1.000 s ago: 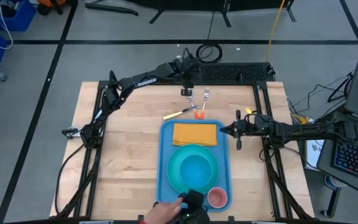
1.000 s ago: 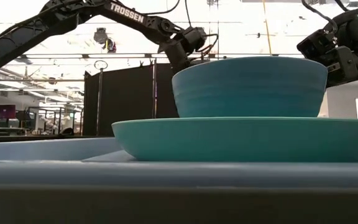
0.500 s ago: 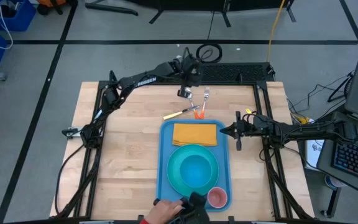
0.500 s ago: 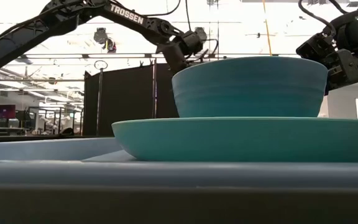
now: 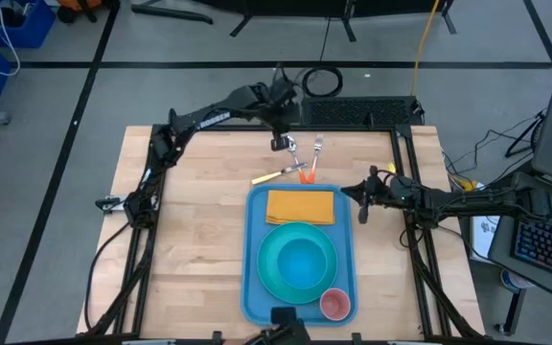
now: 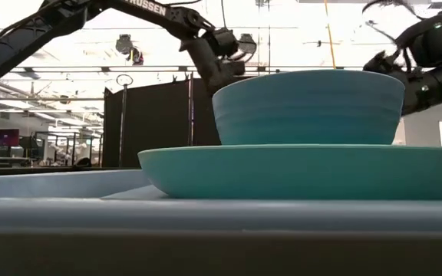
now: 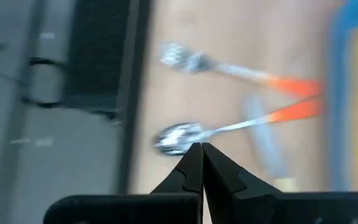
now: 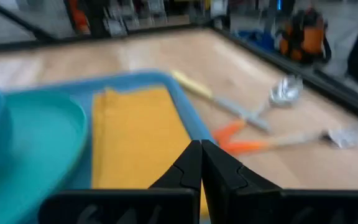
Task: Set up tray
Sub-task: Put the orange fork on the yellow napkin on the blue serving tray
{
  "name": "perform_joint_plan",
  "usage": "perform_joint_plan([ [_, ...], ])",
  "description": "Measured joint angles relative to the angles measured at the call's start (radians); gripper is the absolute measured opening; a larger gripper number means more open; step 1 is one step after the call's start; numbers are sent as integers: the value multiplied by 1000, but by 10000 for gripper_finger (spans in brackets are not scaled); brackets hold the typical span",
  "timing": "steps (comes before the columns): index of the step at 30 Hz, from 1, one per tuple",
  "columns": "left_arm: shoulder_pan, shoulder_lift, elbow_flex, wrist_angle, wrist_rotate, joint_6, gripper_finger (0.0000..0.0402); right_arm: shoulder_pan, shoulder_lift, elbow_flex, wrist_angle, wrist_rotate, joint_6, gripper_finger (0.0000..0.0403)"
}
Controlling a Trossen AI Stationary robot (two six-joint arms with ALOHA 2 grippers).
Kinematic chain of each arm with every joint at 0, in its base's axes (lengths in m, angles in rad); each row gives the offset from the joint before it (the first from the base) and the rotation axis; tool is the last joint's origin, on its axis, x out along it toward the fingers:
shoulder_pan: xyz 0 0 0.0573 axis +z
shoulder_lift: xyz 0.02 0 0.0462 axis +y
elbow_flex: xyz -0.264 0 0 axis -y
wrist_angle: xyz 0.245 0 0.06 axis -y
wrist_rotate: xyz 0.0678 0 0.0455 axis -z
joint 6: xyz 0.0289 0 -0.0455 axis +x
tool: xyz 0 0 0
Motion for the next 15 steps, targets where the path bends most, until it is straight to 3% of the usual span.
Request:
perform_joint_plan([
  [4, -8, -42, -4, -29, 249, -30, 1, -65, 36, 105, -158, 1, 64, 0],
  [10, -64, -84, -51, -20, 522, 18, 1, -188, 137, 243, -290, -34, 74, 0],
  [13, -106, -127, -155, 149, 672, 9, 1, -260, 206, 295, -323, -90, 67, 0],
  [15, -136, -180, -272, 324, 654, -45, 1, -303, 249, 316, -331, -111, 44, 0],
])
